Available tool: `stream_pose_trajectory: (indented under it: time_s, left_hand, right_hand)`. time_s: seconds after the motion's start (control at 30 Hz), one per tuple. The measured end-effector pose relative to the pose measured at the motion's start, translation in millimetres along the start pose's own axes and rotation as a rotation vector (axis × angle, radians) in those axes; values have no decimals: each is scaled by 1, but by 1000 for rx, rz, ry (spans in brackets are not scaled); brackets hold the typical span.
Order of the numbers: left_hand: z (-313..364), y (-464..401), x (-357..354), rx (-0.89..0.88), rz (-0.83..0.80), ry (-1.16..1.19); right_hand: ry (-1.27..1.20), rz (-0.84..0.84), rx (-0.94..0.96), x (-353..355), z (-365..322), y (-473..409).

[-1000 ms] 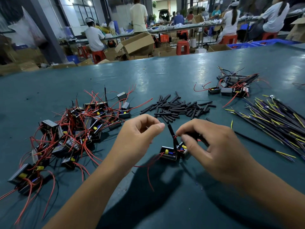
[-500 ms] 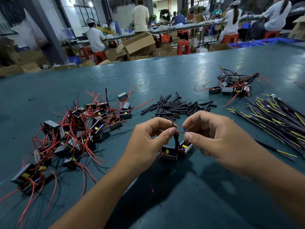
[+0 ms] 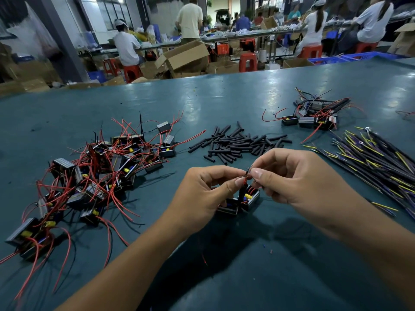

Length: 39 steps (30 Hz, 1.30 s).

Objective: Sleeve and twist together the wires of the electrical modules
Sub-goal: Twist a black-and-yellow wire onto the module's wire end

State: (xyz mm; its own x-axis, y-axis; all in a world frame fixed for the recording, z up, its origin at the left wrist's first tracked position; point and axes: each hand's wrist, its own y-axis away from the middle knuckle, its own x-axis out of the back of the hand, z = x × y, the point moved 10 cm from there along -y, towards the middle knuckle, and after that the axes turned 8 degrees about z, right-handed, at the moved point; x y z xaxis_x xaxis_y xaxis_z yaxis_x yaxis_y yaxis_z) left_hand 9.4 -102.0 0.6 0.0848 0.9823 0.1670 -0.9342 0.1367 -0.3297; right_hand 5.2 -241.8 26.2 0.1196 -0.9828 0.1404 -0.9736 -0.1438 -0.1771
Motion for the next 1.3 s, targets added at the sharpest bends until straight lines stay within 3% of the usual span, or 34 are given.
stream_pose_trajectory:
  time_s: [0.53, 0.83, 1.3]
  left_hand:
    - [2, -1, 1, 0, 37, 51]
    - [3, 1, -4, 6, 22, 82]
    - [0, 2, -3, 67, 72, 183]
  right_hand:
    - [36, 19, 168, 1, -9, 0]
    - [163, 144, 270, 4, -13, 4]
    - [233, 11, 339, -4, -17, 3]
